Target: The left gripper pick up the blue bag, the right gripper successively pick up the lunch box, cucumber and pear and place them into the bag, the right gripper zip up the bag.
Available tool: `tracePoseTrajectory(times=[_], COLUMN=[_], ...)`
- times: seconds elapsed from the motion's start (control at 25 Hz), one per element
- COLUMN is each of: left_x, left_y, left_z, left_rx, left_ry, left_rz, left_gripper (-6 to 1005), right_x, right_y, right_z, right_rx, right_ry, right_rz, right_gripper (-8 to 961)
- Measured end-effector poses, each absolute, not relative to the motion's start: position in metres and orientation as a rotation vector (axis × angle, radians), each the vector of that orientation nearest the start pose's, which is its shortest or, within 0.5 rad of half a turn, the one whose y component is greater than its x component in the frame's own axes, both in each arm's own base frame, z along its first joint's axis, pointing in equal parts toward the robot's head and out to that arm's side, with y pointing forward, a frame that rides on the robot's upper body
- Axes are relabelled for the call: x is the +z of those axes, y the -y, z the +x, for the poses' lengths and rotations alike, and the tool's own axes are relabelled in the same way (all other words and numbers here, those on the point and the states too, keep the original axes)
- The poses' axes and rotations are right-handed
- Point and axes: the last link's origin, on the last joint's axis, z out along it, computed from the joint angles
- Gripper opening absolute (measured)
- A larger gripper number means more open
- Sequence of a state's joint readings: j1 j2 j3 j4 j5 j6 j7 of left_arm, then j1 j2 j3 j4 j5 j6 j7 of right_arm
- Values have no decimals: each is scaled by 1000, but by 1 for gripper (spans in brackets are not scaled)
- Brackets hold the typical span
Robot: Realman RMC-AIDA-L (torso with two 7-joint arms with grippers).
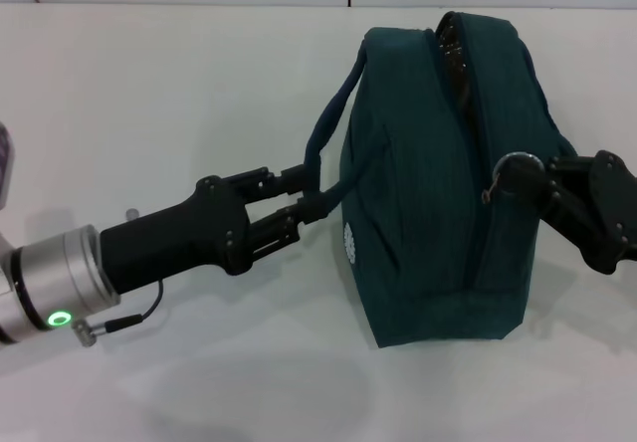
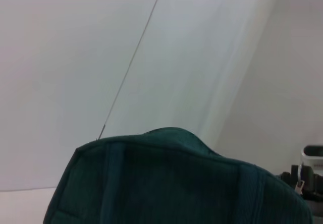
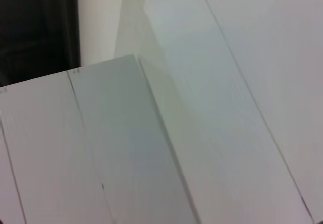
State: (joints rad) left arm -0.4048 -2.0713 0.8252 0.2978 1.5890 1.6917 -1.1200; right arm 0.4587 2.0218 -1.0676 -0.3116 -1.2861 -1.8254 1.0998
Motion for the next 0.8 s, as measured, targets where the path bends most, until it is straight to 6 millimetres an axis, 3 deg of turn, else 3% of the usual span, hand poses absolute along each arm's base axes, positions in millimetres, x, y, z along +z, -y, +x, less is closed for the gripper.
tracePoseTrajectory(times=[0.36, 0.52, 0.8], left_x=[-16, -7, -37], left_y=[-257, -240, -206], left_z=[-279, -282, -282], left_rx=[-1286, -1357, -1377], left_ry=[706, 695, 694], left_rz=[-2496, -2475, -2518], left_gripper=[580, 645, 684], right_x=[-6, -5, 0], right_y=[-276, -273, -287], right_z=[239, 233, 218], right_rx=[1450, 1490, 1558], right_ry=[-489, -456, -389], right_rz=[-2610, -2645, -2592], right_gripper=[20, 20, 21])
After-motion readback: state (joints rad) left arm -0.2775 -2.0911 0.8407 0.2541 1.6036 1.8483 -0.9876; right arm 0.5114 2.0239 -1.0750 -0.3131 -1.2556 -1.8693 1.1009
